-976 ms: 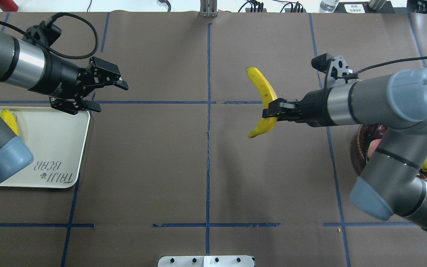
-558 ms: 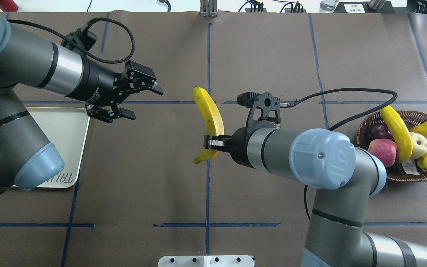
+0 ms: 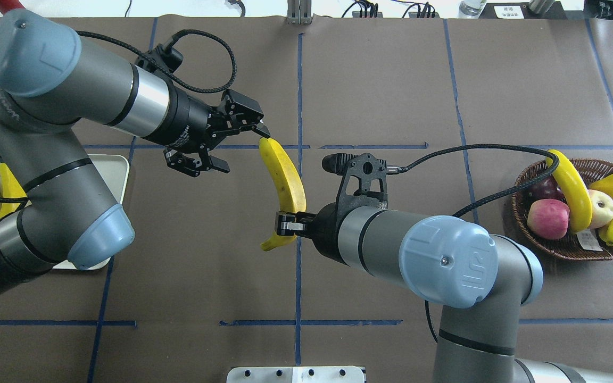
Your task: Transfer all bananas from basket to plate
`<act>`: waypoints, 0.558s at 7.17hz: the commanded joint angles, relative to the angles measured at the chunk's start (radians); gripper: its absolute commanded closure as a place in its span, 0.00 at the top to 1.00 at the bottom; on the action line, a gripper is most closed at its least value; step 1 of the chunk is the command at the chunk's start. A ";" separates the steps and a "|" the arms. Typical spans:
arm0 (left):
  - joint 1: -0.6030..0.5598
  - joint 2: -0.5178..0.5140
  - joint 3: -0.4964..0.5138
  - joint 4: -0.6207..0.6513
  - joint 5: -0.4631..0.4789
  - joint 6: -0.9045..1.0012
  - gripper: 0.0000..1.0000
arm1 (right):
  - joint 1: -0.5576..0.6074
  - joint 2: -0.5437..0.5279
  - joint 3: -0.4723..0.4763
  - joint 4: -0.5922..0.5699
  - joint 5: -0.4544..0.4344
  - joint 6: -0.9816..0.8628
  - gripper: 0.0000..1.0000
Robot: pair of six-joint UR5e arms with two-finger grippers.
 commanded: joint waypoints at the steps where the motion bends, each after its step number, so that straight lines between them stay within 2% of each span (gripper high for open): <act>1: 0.069 -0.029 0.002 0.004 0.068 -0.011 0.99 | -0.009 0.001 0.010 0.000 -0.002 0.000 0.01; 2: 0.069 -0.035 0.011 0.001 0.073 -0.029 0.98 | -0.009 0.001 0.013 0.000 -0.002 0.000 0.01; 3: 0.069 -0.037 0.018 0.000 0.073 -0.032 0.90 | -0.010 0.001 0.013 0.000 -0.004 0.000 0.01; 4: 0.069 -0.037 0.016 -0.002 0.073 -0.032 0.37 | -0.010 0.001 0.013 0.000 -0.004 0.000 0.01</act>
